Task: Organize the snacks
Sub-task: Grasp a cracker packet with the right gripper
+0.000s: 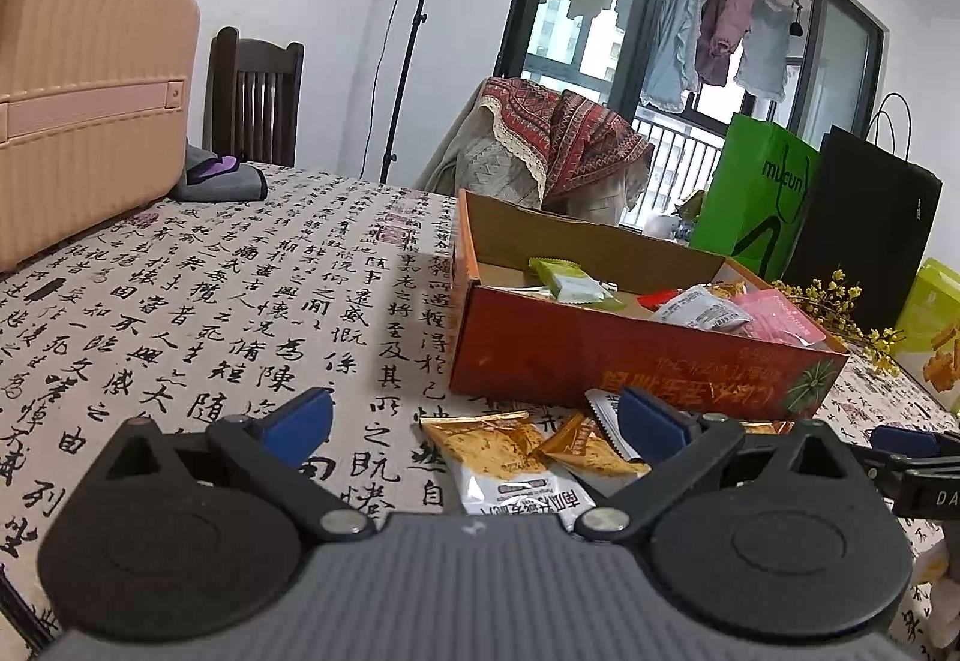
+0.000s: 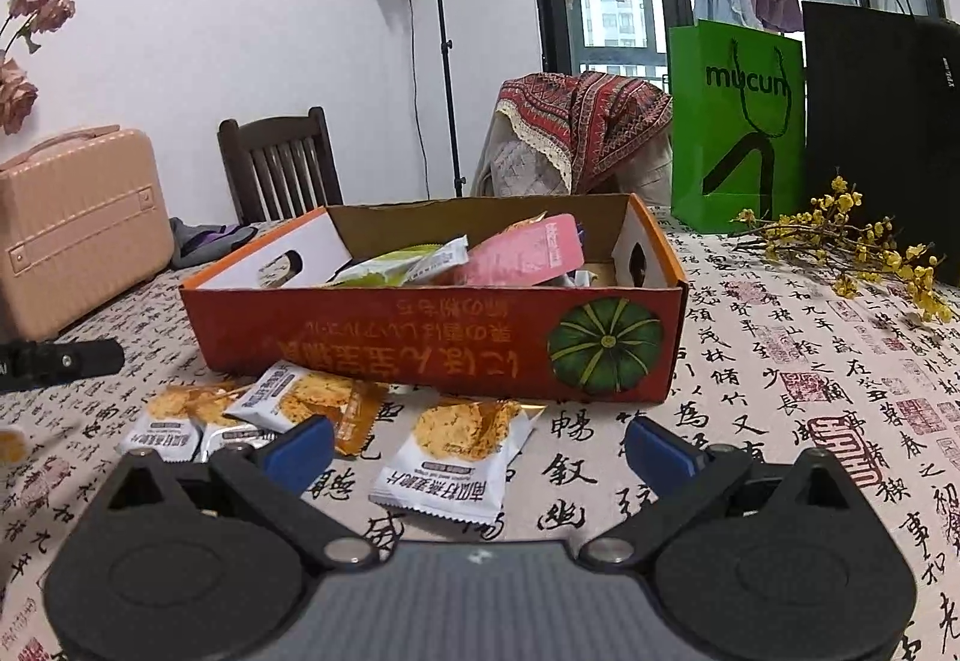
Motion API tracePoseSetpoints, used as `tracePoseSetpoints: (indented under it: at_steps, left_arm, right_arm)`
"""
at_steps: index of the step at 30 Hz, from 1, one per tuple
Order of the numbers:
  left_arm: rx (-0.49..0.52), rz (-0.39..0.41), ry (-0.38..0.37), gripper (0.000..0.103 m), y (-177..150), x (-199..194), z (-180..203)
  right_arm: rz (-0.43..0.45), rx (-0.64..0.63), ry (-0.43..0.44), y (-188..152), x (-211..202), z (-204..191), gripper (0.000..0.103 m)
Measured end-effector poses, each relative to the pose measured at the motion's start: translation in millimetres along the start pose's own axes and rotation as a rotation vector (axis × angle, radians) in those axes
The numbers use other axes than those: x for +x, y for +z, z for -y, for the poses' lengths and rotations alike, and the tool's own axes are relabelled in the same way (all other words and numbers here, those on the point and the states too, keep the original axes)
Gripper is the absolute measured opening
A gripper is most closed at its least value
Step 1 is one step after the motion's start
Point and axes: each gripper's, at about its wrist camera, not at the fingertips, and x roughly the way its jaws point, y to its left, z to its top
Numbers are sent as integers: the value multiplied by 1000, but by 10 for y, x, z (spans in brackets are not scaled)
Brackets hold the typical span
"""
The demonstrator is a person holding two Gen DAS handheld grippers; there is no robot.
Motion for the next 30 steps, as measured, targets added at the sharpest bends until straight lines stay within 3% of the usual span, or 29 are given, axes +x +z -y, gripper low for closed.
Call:
tracePoseSetpoints:
  at_steps: [9, 17, 21, 23, 27, 30]
  left_arm:
    - [-16, -14, 1, 103, -3, 31, -30]
    - [-37, -33, 15, 103, -7, 62, -67]
    - [-45, -38, 19, 103, -7, 68, -86]
    - [-49, -40, 18, 103, -7, 75, -94]
    - [-57, -45, 20, 103, -7, 82, -105]
    - [-63, -45, 21, 103, -6, 83, -115]
  right_arm:
    - [-110, -29, -60, 88, 117, -121, 103]
    - [-229, 16, -121, 263, 483, -132, 101]
    - [-294, 36, -128, 224, 674, -149, 88]
    - [-283, 11, -144, 209, 684, -193, 83]
    - [-263, -12, -115, 199, 639, -251, 56]
    - [-259, -26, -98, 196, 591, -276, 49]
